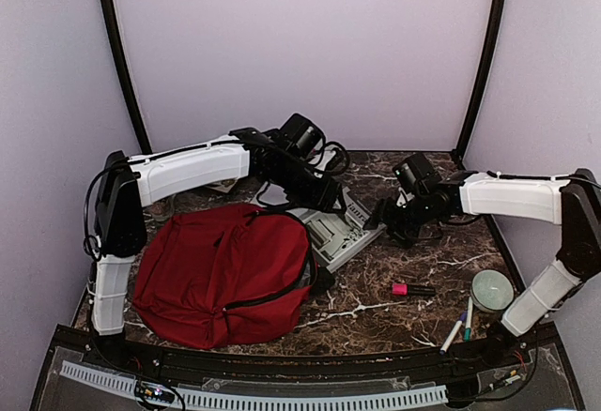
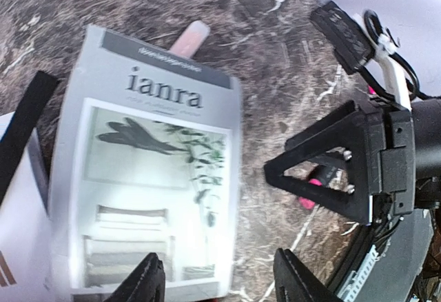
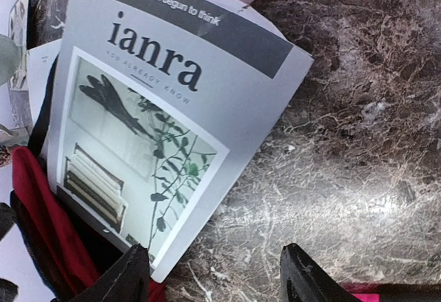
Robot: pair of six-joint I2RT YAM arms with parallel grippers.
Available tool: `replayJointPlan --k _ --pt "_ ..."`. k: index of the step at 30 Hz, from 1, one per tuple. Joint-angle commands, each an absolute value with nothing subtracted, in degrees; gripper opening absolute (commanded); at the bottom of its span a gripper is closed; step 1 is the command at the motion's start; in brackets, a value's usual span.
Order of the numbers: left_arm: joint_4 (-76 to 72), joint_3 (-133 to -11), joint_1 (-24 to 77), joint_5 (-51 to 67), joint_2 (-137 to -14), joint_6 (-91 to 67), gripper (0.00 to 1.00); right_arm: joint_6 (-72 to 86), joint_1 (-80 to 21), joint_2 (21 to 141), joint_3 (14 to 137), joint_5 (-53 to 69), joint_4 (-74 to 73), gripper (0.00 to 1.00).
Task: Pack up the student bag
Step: Pick up the book from the center of the board.
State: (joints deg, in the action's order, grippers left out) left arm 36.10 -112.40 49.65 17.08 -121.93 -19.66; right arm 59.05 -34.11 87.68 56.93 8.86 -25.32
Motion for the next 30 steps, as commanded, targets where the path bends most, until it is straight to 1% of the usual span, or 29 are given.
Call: replayJointPlan --k 1,5,7,13,20,22,23,25,26,29,30 --pt "39.21 -115.07 47.56 18.98 -122.54 -16.97 0.55 60.02 -32.7 90.57 54.56 11.62 -18.52 0.62" --pt "41.25 -115.07 46.86 18.29 -122.43 -15.8 0.51 58.38 -31.44 94.7 54.56 14.44 -15.82 0.46" --pt "42.56 -114.48 46.89 17.58 -122.2 -14.99 0.49 57.58 -31.13 96.16 54.68 15.4 -14.6 0.42" --pt "45.89 -112.04 46.87 18.04 -119.49 -15.71 0.44 56.3 -29.27 98.77 54.34 18.23 -10.06 0.38" --pt "38.76 -99.14 46.91 19.16 -109.33 -19.79 0.44 54.34 -26.87 100.77 55.61 20.52 -8.2 0.37" --pt "37.99 -96.52 46.89 19.01 -106.76 -20.77 0.44 54.12 -26.64 101.36 55.63 20.8 -7.5 0.34" --pt "38.03 -95.55 46.91 18.95 -105.84 -21.06 0.44 54.08 -26.55 101.75 55.58 21.1 -6.88 0.3" --pt "38.34 -93.62 46.86 18.96 -103.79 -21.25 0.44 54.05 -26.46 102.78 55.47 22.52 -5.07 0.15" --pt "38.49 -92.67 46.91 18.71 -102.59 -21.18 0.44 53.98 -26.46 103.4 55.53 23.44 -4.14 0.11" --pt "40.71 -90.54 46.85 17.7 -99.02 -20.62 0.44 53.56 -26.54 103.56 55.39 25.12 -2.89 0.0" --pt "41.44 -89.34 46.88 17.22 -97.65 -20.5 0.44 53.22 -26.54 102.96 55.19 24.69 -2.78 0.0"
